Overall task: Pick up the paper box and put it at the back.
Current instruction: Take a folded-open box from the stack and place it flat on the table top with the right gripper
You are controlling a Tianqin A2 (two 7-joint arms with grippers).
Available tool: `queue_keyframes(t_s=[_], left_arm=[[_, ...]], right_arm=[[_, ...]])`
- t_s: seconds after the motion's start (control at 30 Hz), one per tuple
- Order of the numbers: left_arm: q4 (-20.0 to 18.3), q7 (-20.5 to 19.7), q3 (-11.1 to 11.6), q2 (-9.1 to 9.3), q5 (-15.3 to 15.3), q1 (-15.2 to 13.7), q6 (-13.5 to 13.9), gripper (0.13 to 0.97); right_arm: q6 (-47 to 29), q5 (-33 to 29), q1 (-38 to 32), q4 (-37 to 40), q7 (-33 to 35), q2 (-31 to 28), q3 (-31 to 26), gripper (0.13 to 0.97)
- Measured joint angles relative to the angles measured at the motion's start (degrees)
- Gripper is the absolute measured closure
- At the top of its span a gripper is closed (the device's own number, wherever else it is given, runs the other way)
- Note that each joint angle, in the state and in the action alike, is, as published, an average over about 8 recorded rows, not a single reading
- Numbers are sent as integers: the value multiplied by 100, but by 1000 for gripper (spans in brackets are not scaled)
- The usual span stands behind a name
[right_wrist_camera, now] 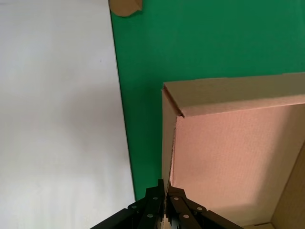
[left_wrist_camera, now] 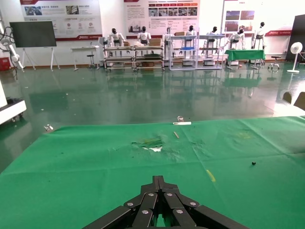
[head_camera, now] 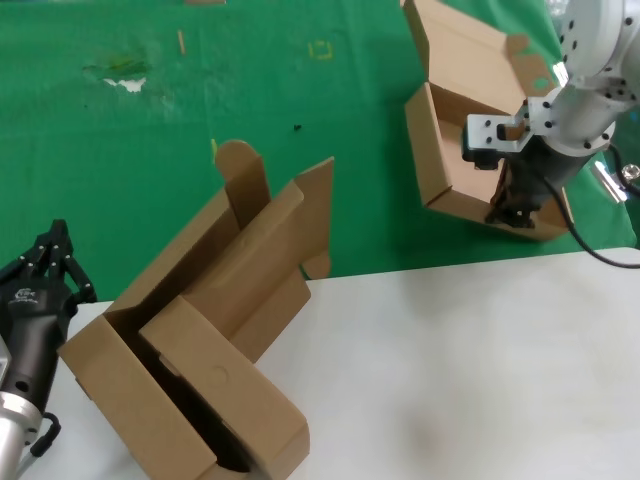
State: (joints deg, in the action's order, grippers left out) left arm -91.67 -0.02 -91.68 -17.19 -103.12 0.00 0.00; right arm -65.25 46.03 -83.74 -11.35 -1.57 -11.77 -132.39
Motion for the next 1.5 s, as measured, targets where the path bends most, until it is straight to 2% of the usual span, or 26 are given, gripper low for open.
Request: queue_keyframes(t_s=[0.43, 1.23, 1.5], left_arm=[[0, 0, 0, 0, 0, 0, 0, 957], [0, 0, 0, 0, 0, 0, 0, 957], [0, 0, 0, 0, 0, 0, 0, 957]], right_arm=[[415, 232, -119, 797, -41, 367, -245, 959], [477, 387, -152, 960, -178, 606, -624, 959], [493, 448, -148, 969, -182, 631, -686, 914]])
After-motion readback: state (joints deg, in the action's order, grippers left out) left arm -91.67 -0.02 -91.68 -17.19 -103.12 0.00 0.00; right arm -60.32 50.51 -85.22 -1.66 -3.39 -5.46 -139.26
